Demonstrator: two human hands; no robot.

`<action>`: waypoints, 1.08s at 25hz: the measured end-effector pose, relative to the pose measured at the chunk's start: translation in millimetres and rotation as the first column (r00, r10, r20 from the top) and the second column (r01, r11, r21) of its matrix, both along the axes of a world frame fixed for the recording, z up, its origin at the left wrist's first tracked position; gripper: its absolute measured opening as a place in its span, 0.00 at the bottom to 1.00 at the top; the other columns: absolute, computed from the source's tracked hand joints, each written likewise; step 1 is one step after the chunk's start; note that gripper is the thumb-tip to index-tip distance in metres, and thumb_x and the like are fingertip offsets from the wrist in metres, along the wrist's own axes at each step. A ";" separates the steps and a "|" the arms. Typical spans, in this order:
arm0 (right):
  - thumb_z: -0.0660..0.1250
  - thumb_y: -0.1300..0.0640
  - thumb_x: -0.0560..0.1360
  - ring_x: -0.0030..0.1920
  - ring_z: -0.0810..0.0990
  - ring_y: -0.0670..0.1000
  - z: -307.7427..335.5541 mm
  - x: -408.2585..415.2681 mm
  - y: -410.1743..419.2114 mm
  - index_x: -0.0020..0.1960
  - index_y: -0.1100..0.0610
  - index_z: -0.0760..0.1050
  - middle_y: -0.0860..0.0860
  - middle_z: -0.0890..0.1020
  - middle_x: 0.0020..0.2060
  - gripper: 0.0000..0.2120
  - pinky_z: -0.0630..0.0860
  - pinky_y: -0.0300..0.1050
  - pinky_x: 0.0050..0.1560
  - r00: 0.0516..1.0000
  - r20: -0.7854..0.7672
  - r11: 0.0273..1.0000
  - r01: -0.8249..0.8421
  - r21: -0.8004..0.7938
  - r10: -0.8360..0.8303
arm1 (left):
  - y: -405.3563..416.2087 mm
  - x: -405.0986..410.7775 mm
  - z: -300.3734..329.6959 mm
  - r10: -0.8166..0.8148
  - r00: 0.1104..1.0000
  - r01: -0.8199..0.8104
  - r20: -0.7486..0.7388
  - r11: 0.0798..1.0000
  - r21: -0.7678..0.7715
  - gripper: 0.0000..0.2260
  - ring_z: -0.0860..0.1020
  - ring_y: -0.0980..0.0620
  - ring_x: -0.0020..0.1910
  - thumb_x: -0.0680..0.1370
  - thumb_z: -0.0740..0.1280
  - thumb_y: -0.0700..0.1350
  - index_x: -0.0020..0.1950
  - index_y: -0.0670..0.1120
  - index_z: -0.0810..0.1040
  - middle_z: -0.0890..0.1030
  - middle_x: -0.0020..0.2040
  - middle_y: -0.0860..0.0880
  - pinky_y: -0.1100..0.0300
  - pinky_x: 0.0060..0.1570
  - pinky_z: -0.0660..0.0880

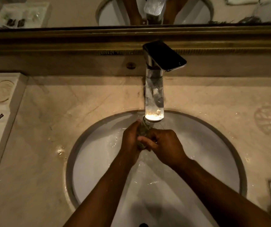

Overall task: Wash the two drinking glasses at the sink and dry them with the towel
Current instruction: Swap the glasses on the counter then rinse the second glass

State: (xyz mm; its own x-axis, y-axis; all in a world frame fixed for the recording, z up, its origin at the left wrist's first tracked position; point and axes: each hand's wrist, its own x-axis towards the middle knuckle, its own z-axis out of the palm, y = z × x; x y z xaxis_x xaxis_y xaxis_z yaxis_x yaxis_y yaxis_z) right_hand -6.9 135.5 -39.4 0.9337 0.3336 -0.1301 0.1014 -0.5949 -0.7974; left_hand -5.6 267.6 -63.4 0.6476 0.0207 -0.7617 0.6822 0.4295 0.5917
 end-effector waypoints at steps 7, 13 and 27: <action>0.68 0.43 0.77 0.32 0.81 0.44 2.2 2.9 31.3 0.37 0.52 0.79 0.45 0.81 0.30 0.16 0.75 0.40 0.34 0.867 -0.132 0.870 0.490 0.052 -0.480 | -9.7 -11.0 3.5 0.256 0.947 -0.238 0.195 0.965 -0.111 0.17 0.83 0.39 0.58 0.78 0.70 0.49 0.63 0.40 0.81 0.84 0.58 0.38 0.47 0.54 0.80; 0.63 0.52 0.82 0.32 0.80 0.57 -0.7 -2.1 32.3 0.44 0.57 0.79 0.54 0.81 0.30 0.13 0.77 0.45 0.29 0.633 -0.605 0.538 0.759 0.366 -0.483 | -21.3 -12.2 17.4 0.008 0.938 -0.192 0.347 0.845 0.499 0.09 0.84 0.51 0.53 0.80 0.70 0.46 0.59 0.47 0.84 0.87 0.53 0.49 0.45 0.57 0.82; 0.59 0.47 0.82 0.26 0.76 0.50 -17.0 -5.8 20.1 0.60 0.62 0.77 0.59 0.83 0.46 0.19 0.61 0.36 0.16 0.136 -0.991 0.119 0.984 0.137 0.011 | -9.5 29.7 26.2 -0.270 0.963 0.258 0.008 0.928 0.268 0.14 0.83 0.47 0.47 0.83 0.62 0.51 0.43 0.50 0.83 0.85 0.41 0.48 0.52 0.57 0.76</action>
State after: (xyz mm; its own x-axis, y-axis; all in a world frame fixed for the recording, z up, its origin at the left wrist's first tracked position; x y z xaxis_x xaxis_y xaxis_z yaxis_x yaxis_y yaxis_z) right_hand -12.7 155.6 -56.4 0.4398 0.1795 -0.8800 -0.6661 0.7224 -0.1856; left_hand 24.1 258.1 -37.1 0.6899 0.0393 -0.7228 0.7203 0.0628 0.6909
